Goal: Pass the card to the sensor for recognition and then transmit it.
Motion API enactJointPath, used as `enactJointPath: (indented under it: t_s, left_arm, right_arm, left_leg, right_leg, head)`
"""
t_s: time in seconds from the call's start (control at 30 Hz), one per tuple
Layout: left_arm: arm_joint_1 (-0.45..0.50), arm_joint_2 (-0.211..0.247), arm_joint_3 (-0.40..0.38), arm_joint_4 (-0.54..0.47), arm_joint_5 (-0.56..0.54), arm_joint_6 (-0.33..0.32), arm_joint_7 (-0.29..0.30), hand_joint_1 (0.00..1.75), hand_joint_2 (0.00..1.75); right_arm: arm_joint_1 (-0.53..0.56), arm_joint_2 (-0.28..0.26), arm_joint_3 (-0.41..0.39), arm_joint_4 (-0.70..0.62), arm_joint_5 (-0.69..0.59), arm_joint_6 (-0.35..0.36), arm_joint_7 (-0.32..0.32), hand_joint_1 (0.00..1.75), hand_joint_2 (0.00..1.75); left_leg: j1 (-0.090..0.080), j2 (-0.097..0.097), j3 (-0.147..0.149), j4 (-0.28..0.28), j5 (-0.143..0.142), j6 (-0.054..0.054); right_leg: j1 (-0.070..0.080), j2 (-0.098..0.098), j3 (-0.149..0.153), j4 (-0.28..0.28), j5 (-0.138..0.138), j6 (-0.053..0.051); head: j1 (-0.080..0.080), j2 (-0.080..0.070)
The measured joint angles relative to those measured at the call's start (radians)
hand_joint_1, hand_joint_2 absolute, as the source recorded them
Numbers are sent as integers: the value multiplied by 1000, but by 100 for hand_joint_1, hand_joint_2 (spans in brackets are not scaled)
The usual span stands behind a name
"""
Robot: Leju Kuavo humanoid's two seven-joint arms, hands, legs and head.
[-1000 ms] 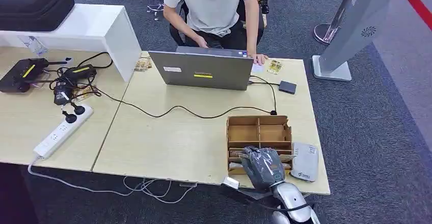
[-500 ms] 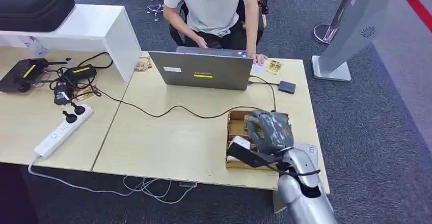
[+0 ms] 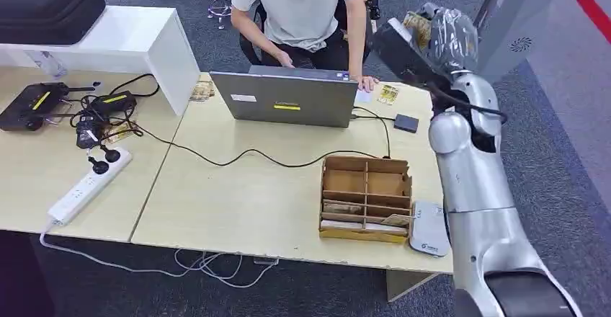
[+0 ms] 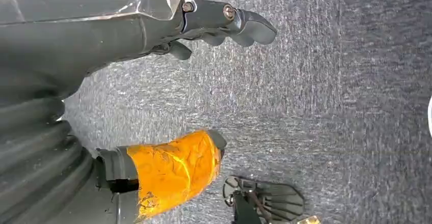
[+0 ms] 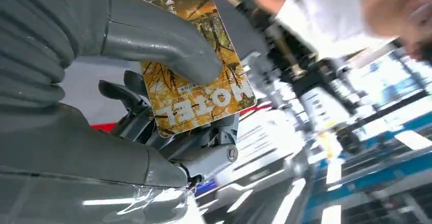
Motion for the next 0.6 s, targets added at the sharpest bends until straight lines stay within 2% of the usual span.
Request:
enactJointPath:
  t_s: [0.13,0.3,0.57,0.6]
  left_arm:
    - [0,4,-13,0,-10,-5,-7,0,175]
    - [0,7,-23,0,-30,-11,-8,0,175]
    - [0,8,-26,0,-39,-19,-8,0,175]
    - [0,8,-27,0,-34,-23,-14,0,175]
  right_arm:
    - [-75,0,-26,91,35,-18,38,175,175]
    - [-152,8,-54,192,129,-37,123,175,175]
    - [-199,28,-77,274,190,-40,172,175,175]
    - [-200,31,-78,283,201,-43,173,0,0]
  left_leg:
    - [0,0,0,0,0,0]
    - [0,0,0,0,0,0]
    - [0,0,0,0,0,0]
    - [0,0,0,0,0,0]
  right_leg:
    - [0,0,0,0,0,0]
    - [0,0,0,0,0,0]
    - [0,0,0,0,0,0]
    - [0,0,0,0,0,0]
  head:
    - [0,0]
    - [0,0]
    - [0,0]
    - [0,0]
